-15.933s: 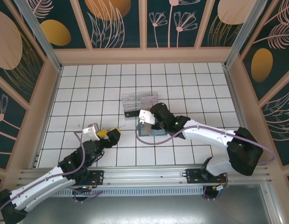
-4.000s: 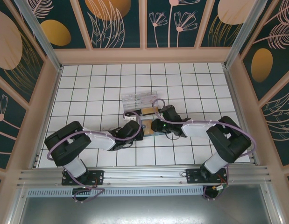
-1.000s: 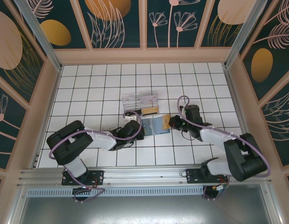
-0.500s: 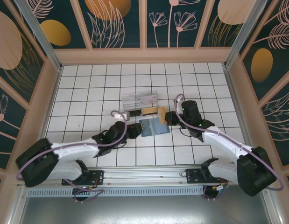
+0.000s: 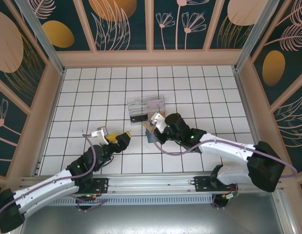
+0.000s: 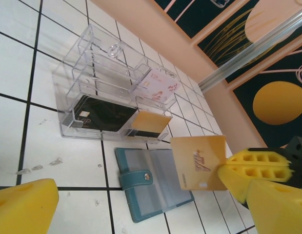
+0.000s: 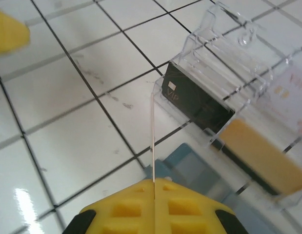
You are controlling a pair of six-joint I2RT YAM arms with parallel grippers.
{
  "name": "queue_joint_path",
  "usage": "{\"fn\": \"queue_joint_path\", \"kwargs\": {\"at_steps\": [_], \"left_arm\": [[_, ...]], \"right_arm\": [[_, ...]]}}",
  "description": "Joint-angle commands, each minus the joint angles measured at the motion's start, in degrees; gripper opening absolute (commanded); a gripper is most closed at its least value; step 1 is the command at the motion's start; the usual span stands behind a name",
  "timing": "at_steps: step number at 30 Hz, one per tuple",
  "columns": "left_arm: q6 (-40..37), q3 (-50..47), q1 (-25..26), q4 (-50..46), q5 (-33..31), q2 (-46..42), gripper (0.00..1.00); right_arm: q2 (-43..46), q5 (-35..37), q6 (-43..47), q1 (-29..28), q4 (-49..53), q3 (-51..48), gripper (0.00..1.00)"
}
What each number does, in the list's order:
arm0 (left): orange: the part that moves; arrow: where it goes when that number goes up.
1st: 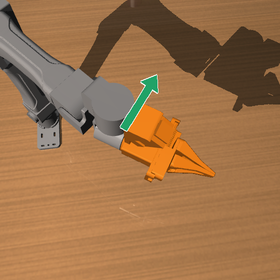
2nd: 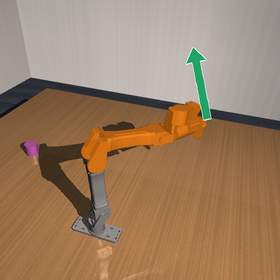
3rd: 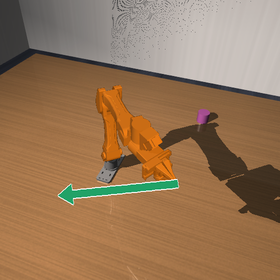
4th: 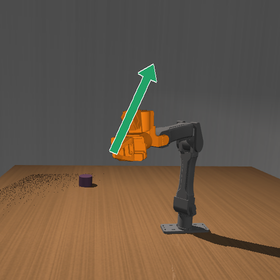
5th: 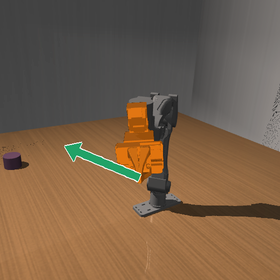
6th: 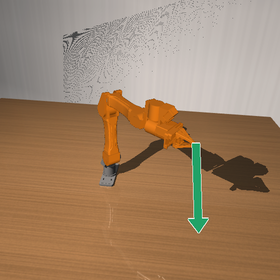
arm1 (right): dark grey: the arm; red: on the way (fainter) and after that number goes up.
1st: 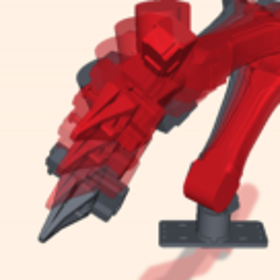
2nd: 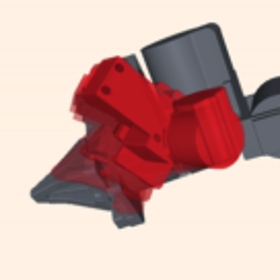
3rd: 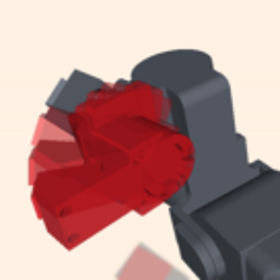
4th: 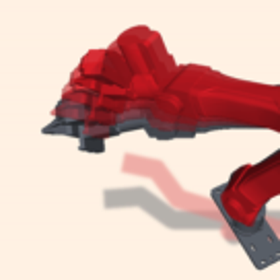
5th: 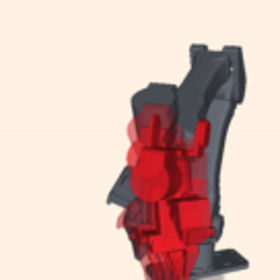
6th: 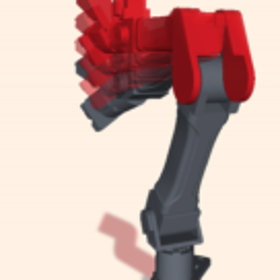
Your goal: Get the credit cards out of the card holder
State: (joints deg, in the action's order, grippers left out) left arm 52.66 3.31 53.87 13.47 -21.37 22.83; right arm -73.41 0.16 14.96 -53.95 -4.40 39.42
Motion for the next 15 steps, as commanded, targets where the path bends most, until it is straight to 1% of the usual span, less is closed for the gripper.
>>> {"fn": "queue_joint_path", "kwargs": {"at_steps": [1, 4, 8, 11, 13, 15], "left_arm": [[0.04, -2.27, -0.35, -6.23, -1.13, -7.01, 0.99], [-0.62, -3.38, -0.42, -9.42, -1.11, -13.22, 0.99], [-1.65, -4.01, -0.4, -11.81, -1.04, -19.33, 0.99], [-1.95, -4.28, -0.34, -12.51, -1.39, -20.99, 0.98], [-1.92, -4.41, -0.38, -12.43, -1.48, -20.94, 0.99], [-1.98, -4.28, -0.35, -12.24, -1.4, -20.81, 0.99]], "right_arm": [[-3.74, 10.06, 17.79, -1.96, 0.55, 3.38, 0.0], [-4.68, 12.12, 28.17, -3.09, -0.49, 2.5, 0.0], [-6.41, 12.57, 38.32, -1.86, 2.49, 4.36, 0.0], [-7.88, 9.85, 41.18, 1.14, 5.76, 6.74, 0.0], [-8.58, 8.65, 43.3, 2.97, 4.82, 6.67, 0.0], [-8.9, 8.01, 46.05, 4.06, 1.85, 5.56, 0.0]]}}
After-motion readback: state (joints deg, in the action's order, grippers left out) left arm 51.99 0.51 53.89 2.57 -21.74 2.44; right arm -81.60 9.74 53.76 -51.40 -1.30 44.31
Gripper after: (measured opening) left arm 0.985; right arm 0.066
